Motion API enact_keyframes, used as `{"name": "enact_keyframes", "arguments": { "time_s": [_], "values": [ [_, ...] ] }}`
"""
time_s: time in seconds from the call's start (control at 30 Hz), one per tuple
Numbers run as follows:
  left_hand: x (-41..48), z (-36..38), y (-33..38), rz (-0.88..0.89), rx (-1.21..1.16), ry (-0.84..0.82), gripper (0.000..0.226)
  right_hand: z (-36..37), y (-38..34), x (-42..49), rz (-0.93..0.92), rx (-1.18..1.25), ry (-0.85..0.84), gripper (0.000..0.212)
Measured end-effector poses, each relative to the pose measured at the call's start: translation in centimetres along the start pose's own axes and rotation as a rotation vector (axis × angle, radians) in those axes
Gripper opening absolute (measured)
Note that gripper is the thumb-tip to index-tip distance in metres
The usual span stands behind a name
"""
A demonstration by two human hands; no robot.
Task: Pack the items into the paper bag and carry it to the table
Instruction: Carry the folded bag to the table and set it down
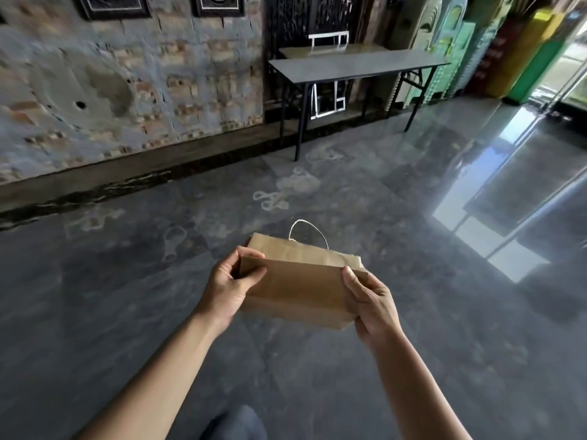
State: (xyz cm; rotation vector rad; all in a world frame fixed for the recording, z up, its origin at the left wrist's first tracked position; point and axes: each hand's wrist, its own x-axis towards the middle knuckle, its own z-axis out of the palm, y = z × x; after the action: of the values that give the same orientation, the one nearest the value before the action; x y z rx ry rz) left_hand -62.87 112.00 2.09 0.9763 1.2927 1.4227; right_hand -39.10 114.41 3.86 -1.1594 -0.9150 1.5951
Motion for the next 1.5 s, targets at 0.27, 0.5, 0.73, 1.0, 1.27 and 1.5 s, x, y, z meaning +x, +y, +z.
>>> {"name": "enact_keyframes", "arguments": {
  "time_s": [0.27,0.5,0.73,1.0,1.27,1.5],
  "values": [
    [25.6,1.3,-2.3,-0.001,0.05,0.074,0.024,2.6,-3.8,25.2,0.016,-0.018,0.001,0.014],
    [52.8,5.4,0.5,-0.057,0.025,0.019,0.02,3.8,-12.5,49.4,-0.013,-0.122,0.034,0.016],
    [74.7,11.8,2.7,-0.094,0.041,-0.056,0.023,2.4,-19.2,70.2,0.046,0.004,0.084,0.032],
    [102.0,19.9,-0.1,-0.149,0.082,-0.045,0.028,-2.0,-25.4,98.0,0.118,0.061,0.066,0.042],
    [125.0,25.2,1.6,-0.119,0.071,0.066,0.028,-1.7,-36.5,122.4,0.127,-0.018,-0.017,0.043],
    [146.2,29.3,-0.9,-0.119,0.003,0.123,0.03,-1.6,-41.0,144.5,0.121,-0.078,-0.024,0.043]
  ]
}}
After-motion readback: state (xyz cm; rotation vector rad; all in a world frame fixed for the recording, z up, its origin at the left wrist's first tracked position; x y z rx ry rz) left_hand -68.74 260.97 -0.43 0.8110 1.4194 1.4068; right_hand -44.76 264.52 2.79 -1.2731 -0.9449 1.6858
